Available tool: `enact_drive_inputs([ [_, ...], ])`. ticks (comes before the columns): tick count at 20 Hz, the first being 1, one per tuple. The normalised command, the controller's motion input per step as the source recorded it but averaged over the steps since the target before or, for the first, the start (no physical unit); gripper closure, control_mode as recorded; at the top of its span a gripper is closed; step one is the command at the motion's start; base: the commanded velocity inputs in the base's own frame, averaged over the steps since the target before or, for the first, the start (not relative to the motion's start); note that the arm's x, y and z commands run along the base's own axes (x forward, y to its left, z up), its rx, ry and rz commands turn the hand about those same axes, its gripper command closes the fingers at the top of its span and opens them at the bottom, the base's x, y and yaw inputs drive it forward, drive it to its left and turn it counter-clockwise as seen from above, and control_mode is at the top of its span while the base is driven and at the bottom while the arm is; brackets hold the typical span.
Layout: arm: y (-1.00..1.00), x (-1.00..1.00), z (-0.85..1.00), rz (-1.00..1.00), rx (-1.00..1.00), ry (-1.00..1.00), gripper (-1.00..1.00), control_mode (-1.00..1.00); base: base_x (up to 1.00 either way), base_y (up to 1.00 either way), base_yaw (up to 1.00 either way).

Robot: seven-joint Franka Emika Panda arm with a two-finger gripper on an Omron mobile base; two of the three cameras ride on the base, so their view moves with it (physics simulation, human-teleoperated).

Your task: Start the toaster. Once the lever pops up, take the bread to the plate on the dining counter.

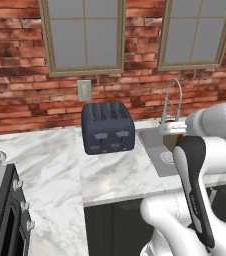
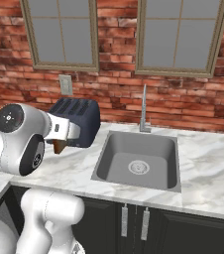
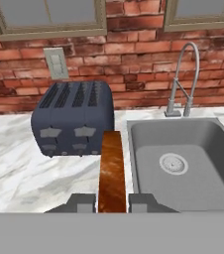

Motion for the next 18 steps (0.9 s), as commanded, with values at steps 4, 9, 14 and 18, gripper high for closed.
enact_drive_inputs([
  [4,0.0,0.0,0.0,0.0,0.0,0.0,1.0,-1.0,0.0,0.0,0.0],
  [9,0.0,0.0,0.0,0.0,0.0,0.0,1.0,-1.0,0.0,0.0,0.0],
  [14,0.0,0.0,0.0,0.0,0.0,0.0,1.0,-1.0,0.0,0.0,0.0],
  [18,0.0,0.0,0.0,0.0,0.0,0.0,1.0,-1.0,0.0,0.0,0.0],
])
